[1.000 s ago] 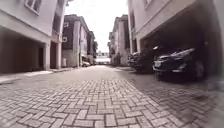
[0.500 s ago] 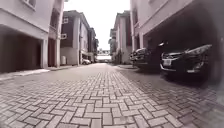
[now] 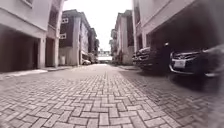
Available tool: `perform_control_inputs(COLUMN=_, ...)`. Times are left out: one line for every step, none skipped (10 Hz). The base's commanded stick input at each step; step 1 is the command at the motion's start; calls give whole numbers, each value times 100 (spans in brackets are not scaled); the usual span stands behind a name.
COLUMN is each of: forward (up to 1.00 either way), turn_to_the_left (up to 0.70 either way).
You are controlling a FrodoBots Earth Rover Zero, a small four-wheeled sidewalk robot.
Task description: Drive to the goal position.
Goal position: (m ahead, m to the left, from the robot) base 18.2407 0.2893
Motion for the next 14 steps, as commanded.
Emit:
perform_control_inputs(forward=100, turn_to_the_left=0)
perform_control_inputs(forward=100, turn_to_the_left=0)
perform_control_inputs(forward=100, turn_to_the_left=0)
perform_control_inputs(forward=100, turn_to_the_left=0)
perform_control_inputs(forward=100, turn_to_the_left=0)
perform_control_inputs(forward=100, turn_to_the_left=0)
perform_control_inputs(forward=100, turn_to_the_left=0)
perform_control_inputs(forward=100, turn_to_the_left=0)
perform_control_inputs(forward=100, turn_to_the_left=0)
perform_control_inputs(forward=100, turn_to_the_left=0)
perform_control_inputs(forward=100, turn_to_the_left=0)
perform_control_inputs(forward=100, turn_to_the_left=0)
perform_control_inputs(forward=100, turn_to_the_left=0)
perform_control_inputs(forward=100, turn_to_the_left=0)
